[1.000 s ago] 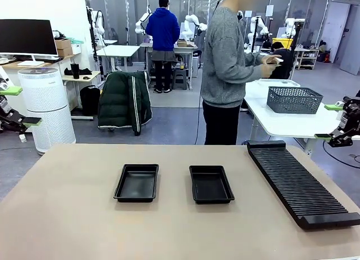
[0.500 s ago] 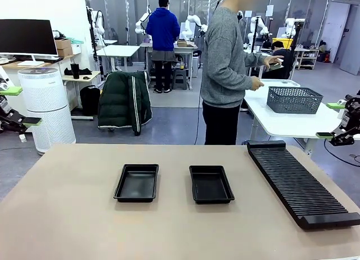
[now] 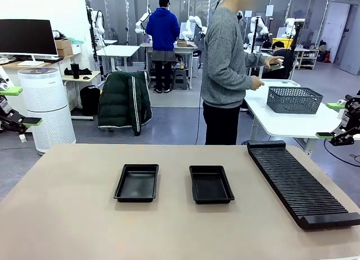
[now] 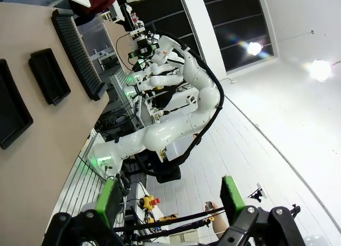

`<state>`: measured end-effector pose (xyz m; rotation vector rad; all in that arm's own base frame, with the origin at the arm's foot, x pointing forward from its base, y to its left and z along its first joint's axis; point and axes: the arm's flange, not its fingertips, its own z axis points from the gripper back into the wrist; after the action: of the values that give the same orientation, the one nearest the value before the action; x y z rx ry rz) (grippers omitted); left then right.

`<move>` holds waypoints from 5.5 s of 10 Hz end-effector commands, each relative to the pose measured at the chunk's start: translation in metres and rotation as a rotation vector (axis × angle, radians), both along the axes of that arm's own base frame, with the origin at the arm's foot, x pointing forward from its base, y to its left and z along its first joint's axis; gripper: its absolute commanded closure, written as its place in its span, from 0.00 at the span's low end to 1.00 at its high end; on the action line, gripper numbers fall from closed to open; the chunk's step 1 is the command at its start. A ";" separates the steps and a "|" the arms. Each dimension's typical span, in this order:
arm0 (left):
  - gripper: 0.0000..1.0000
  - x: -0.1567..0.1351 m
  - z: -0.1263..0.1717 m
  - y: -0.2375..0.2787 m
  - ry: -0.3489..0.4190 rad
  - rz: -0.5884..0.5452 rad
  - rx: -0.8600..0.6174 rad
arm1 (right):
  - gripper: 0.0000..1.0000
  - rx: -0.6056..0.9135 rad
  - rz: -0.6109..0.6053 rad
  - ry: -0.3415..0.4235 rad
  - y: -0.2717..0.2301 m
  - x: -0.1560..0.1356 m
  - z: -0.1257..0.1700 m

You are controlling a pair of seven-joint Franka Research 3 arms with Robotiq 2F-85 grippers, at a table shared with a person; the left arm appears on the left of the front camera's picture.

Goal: Inspect and transfer BCBs to ESD trays.
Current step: Pick up the Blank PCB from the PCB Rack and place it in the left ESD tray.

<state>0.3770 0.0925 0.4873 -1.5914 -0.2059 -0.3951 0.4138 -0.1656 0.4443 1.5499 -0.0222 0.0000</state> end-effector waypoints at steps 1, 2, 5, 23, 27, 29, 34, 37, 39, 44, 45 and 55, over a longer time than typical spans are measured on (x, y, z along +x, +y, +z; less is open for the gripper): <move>0.00 0.000 0.001 0.000 -0.002 0.001 0.000 | 0.00 -0.001 -0.001 -0.001 0.000 0.000 0.000; 0.00 0.000 0.001 0.000 -0.002 0.001 0.000 | 0.00 -0.001 -0.001 -0.001 0.000 0.000 0.000; 0.00 0.000 0.001 0.000 -0.002 0.001 0.000 | 0.00 -0.001 -0.001 -0.001 0.000 0.000 0.000; 0.00 0.000 0.001 0.000 -0.002 0.001 0.000 | 0.00 -0.001 -0.001 -0.001 0.000 0.000 0.000; 0.00 0.000 0.001 0.000 -0.002 0.001 0.000 | 0.00 -0.001 -0.001 -0.001 0.000 0.000 0.000; 0.00 0.000 0.001 0.000 -0.002 0.001 0.000 | 0.00 -0.001 -0.001 -0.001 0.000 0.000 0.000; 0.00 0.000 0.001 0.000 -0.002 0.001 0.000 | 0.00 -0.001 -0.001 -0.001 0.000 0.000 0.000; 0.00 0.000 0.001 0.000 -0.002 0.001 0.000 | 0.00 -0.001 -0.001 -0.001 0.000 0.000 0.000; 0.00 0.000 0.001 0.000 -0.002 0.001 0.000 | 0.00 -0.001 -0.001 -0.001 0.000 0.000 0.000; 0.00 0.000 0.001 0.000 -0.002 0.001 0.000 | 0.00 -0.001 -0.001 -0.001 0.000 0.000 0.000; 0.00 0.000 0.001 0.000 -0.002 0.001 0.000 | 0.00 -0.001 -0.001 -0.001 0.000 0.000 0.000; 0.00 0.000 0.001 0.000 -0.002 0.001 0.000 | 0.00 -0.001 -0.001 -0.001 0.000 0.000 0.000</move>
<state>0.3770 0.0924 0.4873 -1.5914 -0.2059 -0.3951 0.4138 -0.1656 0.4443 1.5499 -0.0222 0.0000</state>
